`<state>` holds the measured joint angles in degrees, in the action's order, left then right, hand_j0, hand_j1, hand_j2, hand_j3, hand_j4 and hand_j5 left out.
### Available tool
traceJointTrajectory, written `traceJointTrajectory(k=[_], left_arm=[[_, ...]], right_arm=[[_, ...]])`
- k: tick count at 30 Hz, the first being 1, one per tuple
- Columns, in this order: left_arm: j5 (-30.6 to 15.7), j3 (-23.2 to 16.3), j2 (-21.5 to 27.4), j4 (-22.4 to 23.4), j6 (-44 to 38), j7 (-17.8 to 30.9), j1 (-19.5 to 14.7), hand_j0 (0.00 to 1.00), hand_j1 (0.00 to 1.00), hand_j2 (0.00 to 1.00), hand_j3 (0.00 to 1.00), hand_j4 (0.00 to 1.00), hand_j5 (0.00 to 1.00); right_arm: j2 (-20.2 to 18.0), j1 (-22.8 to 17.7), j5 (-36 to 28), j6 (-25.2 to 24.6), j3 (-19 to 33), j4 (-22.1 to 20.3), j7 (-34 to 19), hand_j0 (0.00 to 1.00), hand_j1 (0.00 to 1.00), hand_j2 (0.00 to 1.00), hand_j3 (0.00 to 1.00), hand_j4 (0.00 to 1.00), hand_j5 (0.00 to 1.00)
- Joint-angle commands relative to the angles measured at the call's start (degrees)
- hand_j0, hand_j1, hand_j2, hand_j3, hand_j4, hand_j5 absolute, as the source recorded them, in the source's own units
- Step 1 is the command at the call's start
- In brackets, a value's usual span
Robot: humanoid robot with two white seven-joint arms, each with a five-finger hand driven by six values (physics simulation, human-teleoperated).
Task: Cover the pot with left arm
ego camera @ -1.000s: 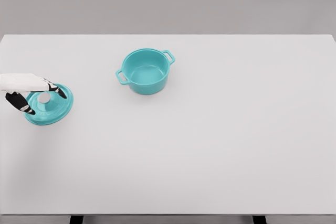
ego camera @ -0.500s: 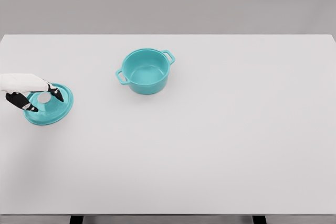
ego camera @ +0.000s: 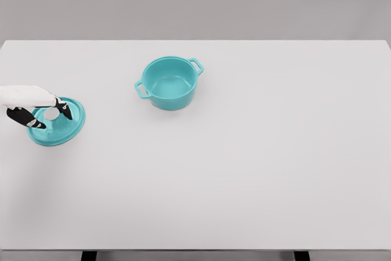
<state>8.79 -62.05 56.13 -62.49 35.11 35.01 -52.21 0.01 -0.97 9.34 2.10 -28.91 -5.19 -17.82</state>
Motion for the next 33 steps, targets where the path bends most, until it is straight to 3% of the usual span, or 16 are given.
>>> traceJointTrajectory(k=[1,7,10,19,33], left_arm=[[-0.3,0.1,0.0,0.0,-0.1,0.0,0.0,0.67,0.67,0.67,0.67,0.67,0.67],[1.1,0.1,0.0,0.1,-0.1,0.0,-0.1,0.66,0.66,0.66,0.66,0.66,0.66],[1.1,0.1,0.0,0.1,-0.1,0.0,-0.1,0.55,0.55,0.55,0.55,0.55,0.55],[1.1,0.1,0.0,0.0,-0.1,0.0,0.0,0.42,0.42,0.42,0.42,0.42,0.42],[1.1,0.2,-1.4,-1.6,-0.1,0.0,-4.0,0.41,0.41,0.41,0.41,0.41,0.41]], right_arm=[[0.0,0.0,0.0,0.0,0.0,0.0,0.0,1.0,1.0,1.0,1.0,1.0,1.0],[0.0,0.0,0.0,0.0,0.0,0.0,0.0,1.0,1.0,1.0,1.0,1.0,1.0],[0.0,0.0,0.0,0.0,0.0,0.0,0.0,1.0,1.0,1.0,1.0,1.0,1.0],[0.0,0.0,0.0,0.0,0.0,0.0,0.0,1.0,1.0,1.0,1.0,1.0,1.0],[0.0,0.0,0.0,0.0,0.0,0.0,0.0,1.0,1.0,1.0,1.0,1.0,1.0]])
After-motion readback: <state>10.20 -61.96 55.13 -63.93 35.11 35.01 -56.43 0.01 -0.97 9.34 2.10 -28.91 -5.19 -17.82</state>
